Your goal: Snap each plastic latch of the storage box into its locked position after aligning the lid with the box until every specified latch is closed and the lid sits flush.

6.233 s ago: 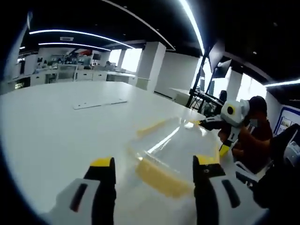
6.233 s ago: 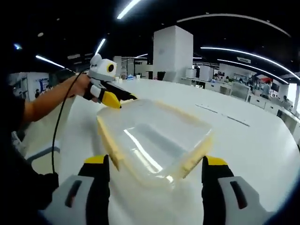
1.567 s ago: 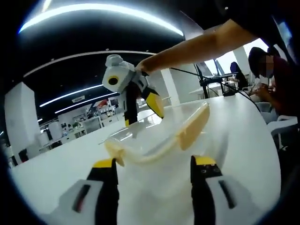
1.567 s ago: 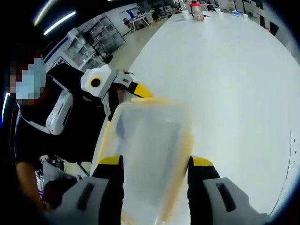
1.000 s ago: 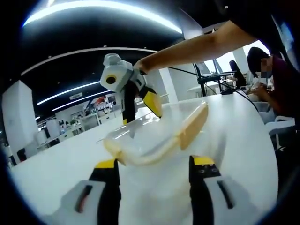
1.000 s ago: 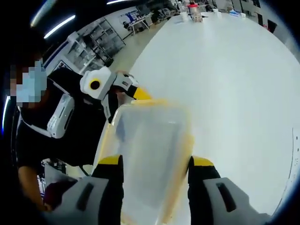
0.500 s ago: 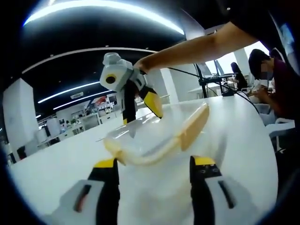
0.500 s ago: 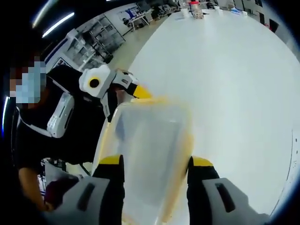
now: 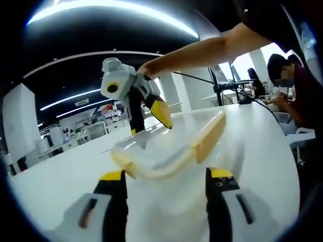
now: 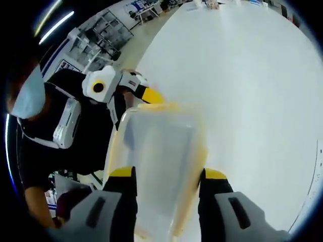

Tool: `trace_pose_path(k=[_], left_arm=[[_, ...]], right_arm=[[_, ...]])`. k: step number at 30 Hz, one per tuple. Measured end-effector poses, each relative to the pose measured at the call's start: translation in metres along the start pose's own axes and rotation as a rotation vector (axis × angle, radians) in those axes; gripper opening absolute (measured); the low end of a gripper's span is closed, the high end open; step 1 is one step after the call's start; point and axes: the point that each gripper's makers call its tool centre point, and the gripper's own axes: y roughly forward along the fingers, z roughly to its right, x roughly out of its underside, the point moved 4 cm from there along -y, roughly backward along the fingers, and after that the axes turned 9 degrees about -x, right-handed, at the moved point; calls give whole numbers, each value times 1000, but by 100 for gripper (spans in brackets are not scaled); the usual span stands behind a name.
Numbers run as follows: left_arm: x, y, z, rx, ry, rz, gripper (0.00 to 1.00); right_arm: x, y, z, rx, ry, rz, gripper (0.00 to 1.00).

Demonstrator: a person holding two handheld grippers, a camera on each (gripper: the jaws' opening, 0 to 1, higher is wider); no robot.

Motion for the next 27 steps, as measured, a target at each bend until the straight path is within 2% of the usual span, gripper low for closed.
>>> trace_pose_path(k=[6,7,8,11,15,19,23,27], left_arm=[[-1,1,-1,10,4,-19,61],[-2,1,-1,10,3,-14,61],[-1,1,-1,13,1,-3,61],[-1,1,-1,17,2,4,61],[-1,2,0,15,-4,5,62],[0,2,-1,16,-8,16,63],[0,1,-1,10,-7,2,64],[0,1,-1,8,-10,9,65]], right_arm=[[0,0,0,-13,9,-6,43],[-2,1,0,-34,-3,5,42],[-8,-2,-1,-27,20,24,42],[-10,-10,-6,-59,-5,31,42],[-7,-16,-9,-68,-21,81,45],[-4,-18,-14,-54,-26,104,50],[5,-20,-10,-25,-108,133,55],[13,-19,-11,2,-222,162,54]])
